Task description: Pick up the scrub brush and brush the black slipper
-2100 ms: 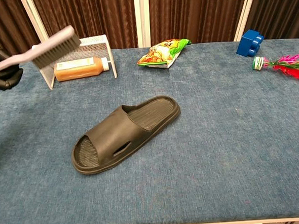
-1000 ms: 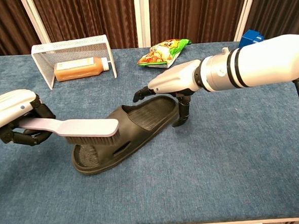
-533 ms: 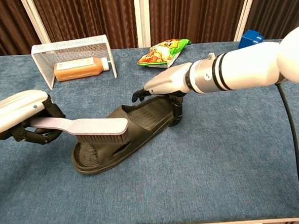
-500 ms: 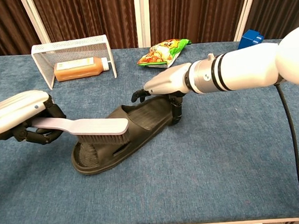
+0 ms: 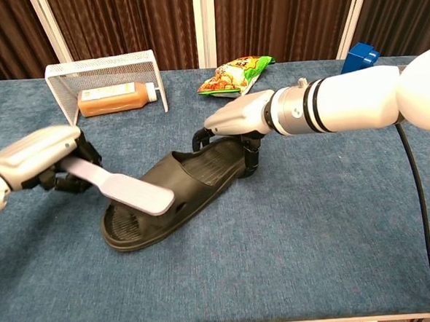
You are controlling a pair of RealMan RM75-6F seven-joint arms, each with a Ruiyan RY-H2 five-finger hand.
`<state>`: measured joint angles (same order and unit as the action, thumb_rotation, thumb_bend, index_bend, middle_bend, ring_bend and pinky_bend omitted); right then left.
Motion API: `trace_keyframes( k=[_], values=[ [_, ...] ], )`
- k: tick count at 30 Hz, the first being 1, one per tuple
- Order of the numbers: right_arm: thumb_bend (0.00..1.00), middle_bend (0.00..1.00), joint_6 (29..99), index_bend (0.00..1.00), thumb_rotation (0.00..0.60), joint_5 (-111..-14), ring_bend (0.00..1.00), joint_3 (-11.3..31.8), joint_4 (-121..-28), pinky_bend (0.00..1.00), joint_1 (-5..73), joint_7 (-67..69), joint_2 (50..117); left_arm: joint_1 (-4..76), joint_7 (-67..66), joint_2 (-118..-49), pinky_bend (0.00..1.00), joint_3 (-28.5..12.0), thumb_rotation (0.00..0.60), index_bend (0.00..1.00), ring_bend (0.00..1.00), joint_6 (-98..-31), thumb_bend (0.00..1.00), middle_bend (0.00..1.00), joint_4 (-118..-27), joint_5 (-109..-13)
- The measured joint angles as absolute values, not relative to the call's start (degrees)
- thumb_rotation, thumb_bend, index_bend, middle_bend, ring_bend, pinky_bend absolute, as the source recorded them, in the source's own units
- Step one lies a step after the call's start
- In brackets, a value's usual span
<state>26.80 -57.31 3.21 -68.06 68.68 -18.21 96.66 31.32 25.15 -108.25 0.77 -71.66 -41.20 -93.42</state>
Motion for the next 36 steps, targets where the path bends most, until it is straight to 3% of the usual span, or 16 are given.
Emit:
trace_keyframes(
  k=[11, 18, 30, 36],
  values=[
    [0.29, 0.26, 26.8, 0.23, 0.6, -56.7, 0.1, 2.6, -68.2, 0.14, 68.8, -18.3, 96.7, 31.3, 23.6, -111.1, 1.0, -1.2, 0.6, 1.0, 1.0, -73.7, 0.67, 1.0, -39.3, -91.5],
    [0.29, 0.26, 27.0, 0.23, 0.6, -56.3, 0.12, 2.4, -68.6, 0.14, 69.0, -18.6, 96.6, 30.6, 16.1, -113.6, 1.0, -1.9, 0.6, 1.0, 1.0, -73.7, 0.67, 1.0, -37.2, -90.2],
    [0.29, 0.26, 27.5, 0.23, 0.6, -55.6, 0.12, 2.3, -69.2, 0.14, 69.2, -18.7, 96.1, 29.7, 12.5, -107.7, 1.0, 5.4, 0.6, 1.0, 1.0, -74.1, 0.67, 1.0, -45.5, -96.0],
    [0.29, 0.26, 27.6, 0.23, 0.6, -55.7, 0.12, 2.3, -69.2, 0.14, 69.2, -18.5, 96.1, 29.6, 11.5, -103.7, 1.0, 6.2, 0.6, 1.0, 1.0, -75.7, 0.67, 1.0, -52.1, -97.5]
  ],
)
